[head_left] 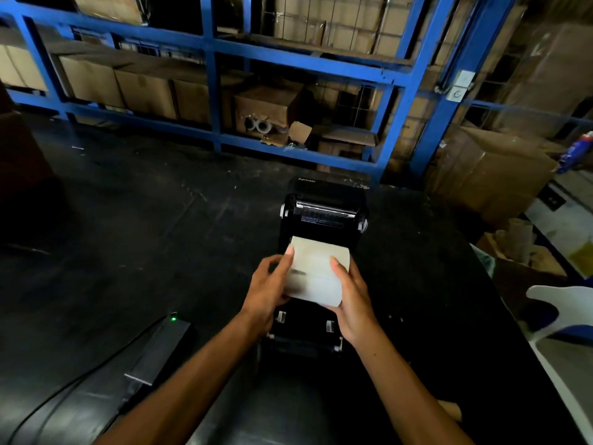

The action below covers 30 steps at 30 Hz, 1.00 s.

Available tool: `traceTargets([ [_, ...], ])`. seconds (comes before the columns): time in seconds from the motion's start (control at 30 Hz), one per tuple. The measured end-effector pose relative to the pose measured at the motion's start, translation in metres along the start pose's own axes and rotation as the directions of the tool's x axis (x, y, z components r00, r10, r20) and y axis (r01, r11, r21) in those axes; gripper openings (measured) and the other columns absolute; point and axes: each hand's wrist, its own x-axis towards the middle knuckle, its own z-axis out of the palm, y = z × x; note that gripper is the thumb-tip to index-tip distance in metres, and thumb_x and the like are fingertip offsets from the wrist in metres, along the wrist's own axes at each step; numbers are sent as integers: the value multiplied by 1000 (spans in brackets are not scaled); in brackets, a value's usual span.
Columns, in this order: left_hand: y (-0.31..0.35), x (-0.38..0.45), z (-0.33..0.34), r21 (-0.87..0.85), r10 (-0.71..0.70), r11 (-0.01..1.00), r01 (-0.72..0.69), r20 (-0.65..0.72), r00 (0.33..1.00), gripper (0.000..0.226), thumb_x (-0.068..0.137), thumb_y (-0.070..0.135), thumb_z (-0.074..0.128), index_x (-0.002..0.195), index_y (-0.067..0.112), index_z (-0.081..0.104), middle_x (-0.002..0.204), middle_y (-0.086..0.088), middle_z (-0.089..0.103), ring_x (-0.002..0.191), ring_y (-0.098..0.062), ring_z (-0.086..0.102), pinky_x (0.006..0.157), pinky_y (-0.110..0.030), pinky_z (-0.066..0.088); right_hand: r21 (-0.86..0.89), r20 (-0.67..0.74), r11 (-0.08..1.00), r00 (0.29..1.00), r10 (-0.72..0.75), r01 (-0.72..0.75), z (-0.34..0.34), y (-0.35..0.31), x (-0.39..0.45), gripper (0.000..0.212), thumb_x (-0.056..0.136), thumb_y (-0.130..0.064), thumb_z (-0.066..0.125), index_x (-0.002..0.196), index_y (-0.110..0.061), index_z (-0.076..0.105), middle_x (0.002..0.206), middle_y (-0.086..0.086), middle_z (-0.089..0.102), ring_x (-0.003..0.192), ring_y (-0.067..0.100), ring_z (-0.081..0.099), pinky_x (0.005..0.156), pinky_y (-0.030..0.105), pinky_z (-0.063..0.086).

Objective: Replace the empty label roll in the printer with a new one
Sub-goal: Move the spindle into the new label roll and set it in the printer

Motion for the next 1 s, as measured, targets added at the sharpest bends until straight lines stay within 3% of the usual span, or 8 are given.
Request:
traceTargets([
  [0.1,-1,15,7,34,-16,999,19,-81,997,57,76,57,67,117,19,54,114,-8,64,103,-25,63,92,-48,54,-54,12,999,1000,3,-3,-1,3,13,46,88,-33,62,133,-36,50,122,0,67,107,23,67,93,53,52],
  [0.27,-13,30,7,-53,-34,998,26,-149,988,56,71,55,73,114,22,56,111,-10,66,99,-27,66,85,-48,57,-144,28,990,1000,-1,5,2,6,28,52,85,-40,65,133,-46,45,122,-7,66,104,15,67,94,50,52],
  [0.47,-28,34,14,-153,-18,988,-12,-191,981,61,63,53,78,109,17,59,97,-11,72,87,-25,72,78,-48,60,-296,64,953,997,-48,65,-3,5,34,45,84,-45,64,125,-54,48,114,-14,69,101,8,67,91,34,54],
  [0.6,-34,36,12,-144,-2,989,-23,-174,985,72,54,58,78,112,18,59,87,-9,73,77,-22,74,72,-44,62,-363,115,927,992,-56,94,-17,-1,32,46,78,-35,75,113,-58,56,104,-16,73,96,8,70,81,25,56],
  [0.7,-37,40,11,-127,20,991,-42,-169,985,67,59,55,80,111,18,59,93,-13,74,81,-24,74,72,-43,62,-413,163,906,986,-30,96,-26,-8,35,66,73,-24,81,128,-45,51,111,-10,71,101,8,67,90,28,54],
  [0.8,-39,44,10,-118,41,991,-61,-167,985,65,59,53,81,110,19,60,96,-15,74,85,-26,73,74,-44,62,-572,164,817,986,29,71,-33,-20,41,81,62,-34,87,127,-51,42,116,-17,63,105,2,62,90,24,52],
  [0.9,-38,47,9,-118,34,991,-55,-171,985,71,57,54,81,113,17,59,98,-15,73,88,-28,73,78,-46,60,-756,156,648,987,44,91,-34,-27,53,99,52,-47,87,135,-42,33,131,-5,54,120,17,51,101,38,44],
  [1.0,-39,50,8,-147,0,989,-27,-184,983,73,55,56,81,112,17,58,100,-16,72,91,-29,71,81,-48,59,-839,192,526,980,47,139,-28,-33,65,109,50,-45,89,139,-29,28,131,0,52,111,15,51,90,28,43],
])
